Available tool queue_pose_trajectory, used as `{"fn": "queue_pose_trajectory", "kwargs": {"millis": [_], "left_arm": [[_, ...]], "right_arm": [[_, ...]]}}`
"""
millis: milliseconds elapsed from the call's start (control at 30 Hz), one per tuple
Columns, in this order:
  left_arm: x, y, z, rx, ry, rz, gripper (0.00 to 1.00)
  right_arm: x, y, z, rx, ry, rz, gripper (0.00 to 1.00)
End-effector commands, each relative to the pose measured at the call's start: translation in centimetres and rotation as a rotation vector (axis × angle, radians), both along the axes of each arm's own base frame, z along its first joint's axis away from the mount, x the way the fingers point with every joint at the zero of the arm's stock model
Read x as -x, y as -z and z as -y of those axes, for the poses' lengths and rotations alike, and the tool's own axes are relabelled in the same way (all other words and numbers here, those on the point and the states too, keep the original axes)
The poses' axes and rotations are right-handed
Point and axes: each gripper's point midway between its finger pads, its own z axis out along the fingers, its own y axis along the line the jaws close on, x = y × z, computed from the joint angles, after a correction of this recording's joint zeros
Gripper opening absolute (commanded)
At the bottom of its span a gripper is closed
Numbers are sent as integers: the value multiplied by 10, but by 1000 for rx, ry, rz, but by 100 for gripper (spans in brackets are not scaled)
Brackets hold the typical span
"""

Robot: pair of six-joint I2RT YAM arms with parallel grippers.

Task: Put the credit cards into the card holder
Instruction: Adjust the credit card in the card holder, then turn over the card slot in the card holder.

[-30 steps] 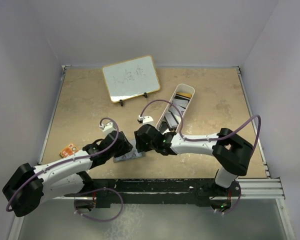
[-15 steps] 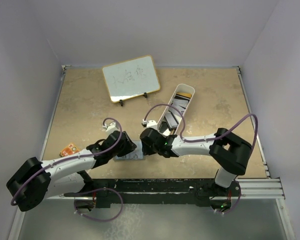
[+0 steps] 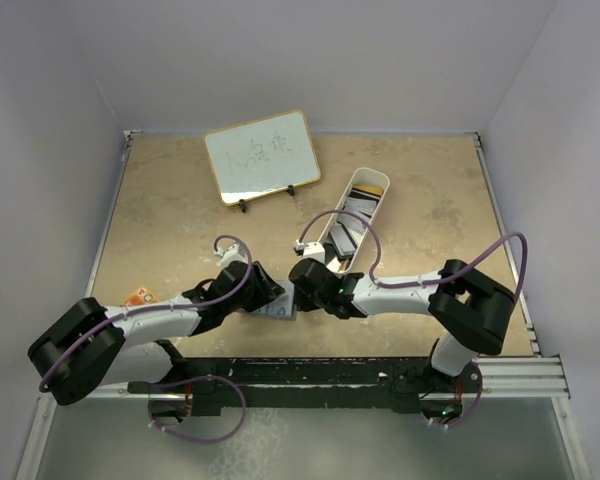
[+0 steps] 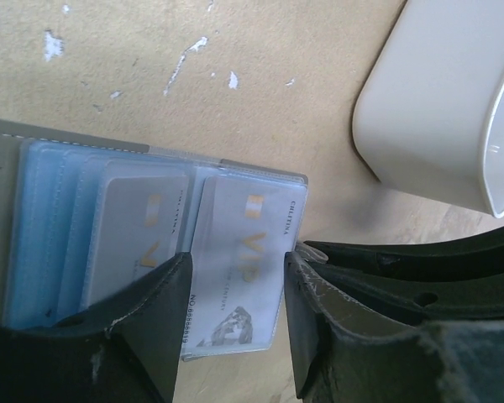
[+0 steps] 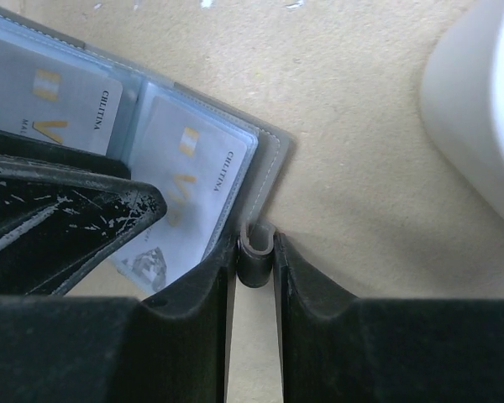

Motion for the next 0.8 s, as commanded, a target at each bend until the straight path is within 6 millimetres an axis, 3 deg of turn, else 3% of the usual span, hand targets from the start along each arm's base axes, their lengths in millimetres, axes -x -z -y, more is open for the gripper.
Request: {"fn": "queue_pose_trajectory", "kwargs": {"millis": [0,167,367,533,633,767], "left_arm": [[-6,-36,39,200,60,33,43],[-8,-40,32,176,26,38,43],[-15,-65,30,105,18,31,46],[-18,-59,9,30,-5,-5,49],[-23,-52,-8,-19,-19,-20,50],[-25,-51,-22,-52,-22,-28,52]], "right_arm": [[0,-5,4,-16,25,16,24],[-4,-6,24,48,59,43,17],[-2,-6,48,101,81,58,10],[-3,-9,63,113,111,62,10],[-4,-17,64,99,114,72,13],[-3,-34,58,87,101,62,29]]}}
